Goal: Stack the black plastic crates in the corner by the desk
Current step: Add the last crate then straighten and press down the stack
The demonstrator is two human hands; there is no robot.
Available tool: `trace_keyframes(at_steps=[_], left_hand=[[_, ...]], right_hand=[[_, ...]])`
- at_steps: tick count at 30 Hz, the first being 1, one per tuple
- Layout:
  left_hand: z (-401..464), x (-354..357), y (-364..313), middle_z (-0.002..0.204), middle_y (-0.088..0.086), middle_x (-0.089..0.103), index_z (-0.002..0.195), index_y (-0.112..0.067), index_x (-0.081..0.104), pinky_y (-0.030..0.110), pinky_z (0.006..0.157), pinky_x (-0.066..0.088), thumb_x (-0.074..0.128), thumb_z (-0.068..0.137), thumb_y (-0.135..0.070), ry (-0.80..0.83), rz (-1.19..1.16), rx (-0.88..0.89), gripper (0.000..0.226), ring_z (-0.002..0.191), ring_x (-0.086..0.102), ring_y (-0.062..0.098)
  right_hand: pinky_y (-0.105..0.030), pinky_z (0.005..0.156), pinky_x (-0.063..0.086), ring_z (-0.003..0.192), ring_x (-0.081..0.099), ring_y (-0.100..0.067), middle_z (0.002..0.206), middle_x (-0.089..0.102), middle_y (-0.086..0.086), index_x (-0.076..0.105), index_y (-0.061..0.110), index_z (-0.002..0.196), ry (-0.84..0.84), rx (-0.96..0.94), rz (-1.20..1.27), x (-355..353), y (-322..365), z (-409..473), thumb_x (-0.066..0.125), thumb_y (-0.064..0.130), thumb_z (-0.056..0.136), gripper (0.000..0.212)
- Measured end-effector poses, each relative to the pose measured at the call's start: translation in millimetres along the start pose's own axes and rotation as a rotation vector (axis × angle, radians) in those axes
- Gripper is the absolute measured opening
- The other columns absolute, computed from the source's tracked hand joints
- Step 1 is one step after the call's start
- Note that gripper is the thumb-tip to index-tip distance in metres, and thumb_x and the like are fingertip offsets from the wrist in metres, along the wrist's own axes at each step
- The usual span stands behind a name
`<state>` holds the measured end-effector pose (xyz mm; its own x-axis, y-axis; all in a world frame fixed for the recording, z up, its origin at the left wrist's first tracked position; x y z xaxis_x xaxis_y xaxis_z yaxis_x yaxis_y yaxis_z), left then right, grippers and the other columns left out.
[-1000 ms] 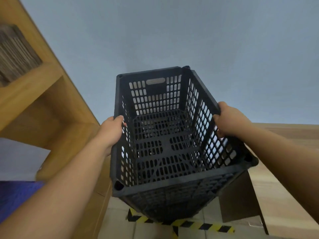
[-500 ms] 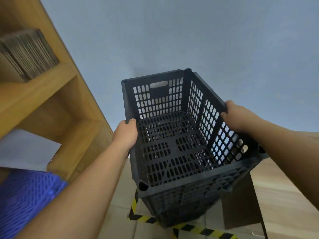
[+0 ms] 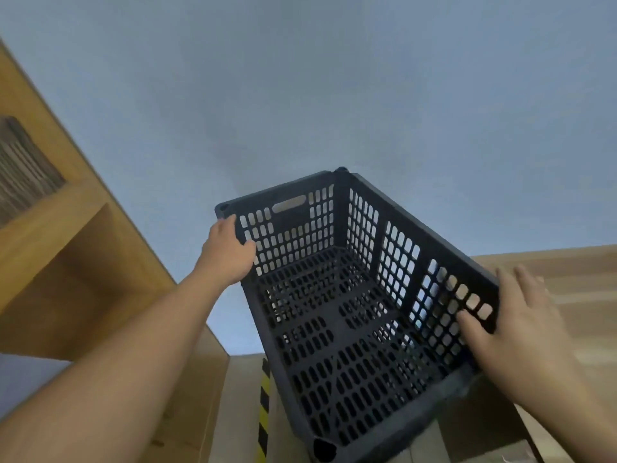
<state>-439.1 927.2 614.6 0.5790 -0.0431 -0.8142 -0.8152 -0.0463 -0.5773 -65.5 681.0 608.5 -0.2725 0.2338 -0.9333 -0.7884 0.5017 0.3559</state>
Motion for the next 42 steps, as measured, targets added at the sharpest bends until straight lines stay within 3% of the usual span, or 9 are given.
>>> trace_keyframes(at_steps=[4, 7, 10, 12, 22, 28, 35, 40, 42], left_hand=[[37.3, -0.2, 0.3, 0.179, 0.012, 0.018, 0.170, -0.014, 0.022, 0.050, 0.131, 0.024, 0.056, 0.105, -0.029, 0.017, 0.130, 0.056, 0.075, 0.163, 0.022, 0.034], [58.3, 1.0, 1.0, 0.171, 0.015, 0.034, 0.166, -0.012, 0.032, 0.053, 0.125, 0.033, 0.062, 0.100, -0.031, 0.027, 0.188, 0.072, 0.074, 0.157, 0.033, 0.037], [75.3, -1.0, 0.7, 0.156, 0.016, 0.048, 0.157, -0.014, 0.043, 0.057, 0.117, 0.043, 0.064, 0.094, -0.036, 0.029, 0.252, 0.084, 0.071, 0.146, 0.043, 0.041], [88.3, 0.2, 4.5, 0.153, 0.018, 0.050, 0.155, -0.014, 0.044, 0.059, 0.114, 0.044, 0.064, 0.092, -0.039, 0.041, 0.300, 0.075, 0.070, 0.144, 0.043, 0.043], [85.9, -2.4, -1.7, 0.166, 0.019, 0.037, 0.163, -0.015, 0.034, 0.058, 0.116, 0.039, 0.057, 0.102, -0.036, 0.027, 0.455, 0.092, 0.069, 0.148, 0.037, 0.047], [72.7, 0.4, 0.8, 0.165, 0.021, 0.036, 0.163, -0.012, 0.031, 0.057, 0.116, 0.039, 0.054, 0.102, -0.038, 0.013, 0.485, 0.050, 0.071, 0.147, 0.037, 0.046], [43.5, 10.6, -1.7, 0.162, 0.024, 0.037, 0.161, -0.007, 0.030, 0.054, 0.116, 0.039, 0.053, 0.100, -0.044, -0.027, 0.499, -0.022, 0.075, 0.144, 0.039, 0.045], [26.2, 9.1, 1.5, 0.160, 0.026, 0.040, 0.161, -0.005, 0.031, 0.053, 0.116, 0.040, 0.053, 0.099, -0.044, -0.040, 0.582, -0.079, 0.076, 0.143, 0.042, 0.045], [21.1, 5.7, 5.1, 0.159, 0.026, 0.041, 0.160, -0.004, 0.032, 0.053, 0.116, 0.040, 0.053, 0.099, -0.044, -0.050, 0.610, -0.108, 0.075, 0.142, 0.042, 0.045]], right_hand=[[-0.058, 0.121, 0.027, 0.149, 0.026, -0.037, 0.160, 0.029, -0.019, 0.025, 0.003, 0.154, -0.057, 0.191, 0.289, 16.2, -20.5, -27.6, 0.073, 0.037, 0.083, 0.092], [-0.043, 0.126, 0.014, 0.157, 0.013, -0.027, 0.171, 0.013, -0.008, 0.007, 0.012, 0.164, -0.064, 0.354, 0.469, 27.6, -25.7, -40.1, 0.075, 0.033, 0.088, 0.104], [-0.062, 0.105, 0.048, 0.130, 0.055, -0.033, 0.145, 0.052, -0.006, 0.025, 0.032, 0.152, -0.086, 0.524, 0.739, 45.2, -26.2, -51.0, 0.072, 0.031, 0.084, 0.083], [-0.065, 0.100, 0.050, 0.126, 0.057, -0.032, 0.143, 0.053, -0.005, 0.022, 0.035, 0.151, -0.111, 0.572, 0.788, 55.4, -31.3, -53.9, 0.068, 0.032, 0.080, 0.085], [-0.065, 0.112, 0.039, 0.146, 0.038, -0.035, 0.159, 0.037, -0.012, 0.014, 0.030, 0.155, -0.145, 0.553, 0.750, 52.2, -28.1, -48.7, 0.055, 0.003, 0.084, 0.087], [-0.068, 0.108, 0.041, 0.143, 0.042, -0.038, 0.156, 0.041, -0.013, 0.018, 0.030, 0.152, -0.129, 0.516, 0.728, 50.5, -49.2, -20.0, 0.053, 0.014, 0.075, 0.086], [-0.065, 0.091, 0.055, 0.116, 0.061, -0.038, 0.128, 0.059, -0.007, 0.042, 0.046, 0.128, -0.091, 0.459, 0.785, 46.3, -90.1, 30.3, 0.051, 0.002, 0.074, 0.070], [-0.064, 0.090, 0.056, 0.121, 0.058, -0.040, 0.139, 0.054, -0.010, 0.034, 0.039, 0.145, -0.030, 0.414, 0.804, 36.8, -86.1, 54.0, 0.047, -0.003, 0.079, 0.079], [-0.062, 0.090, 0.056, 0.116, 0.060, -0.036, 0.130, 0.058, -0.009, 0.042, 0.035, 0.137, -0.003, 0.385, 0.810, 31.2, -76.6, 57.6, 0.045, -0.009, 0.083, 0.069]])
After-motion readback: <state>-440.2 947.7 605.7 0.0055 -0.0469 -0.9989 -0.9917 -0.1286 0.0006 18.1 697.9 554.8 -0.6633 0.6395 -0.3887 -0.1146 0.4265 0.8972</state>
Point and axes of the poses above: each hand's wrist, its own z-axis towards the middle knuckle, its own x-axis out of the palm, y = z × x, the point moved 10 cm from there along z, towards the middle knuckle
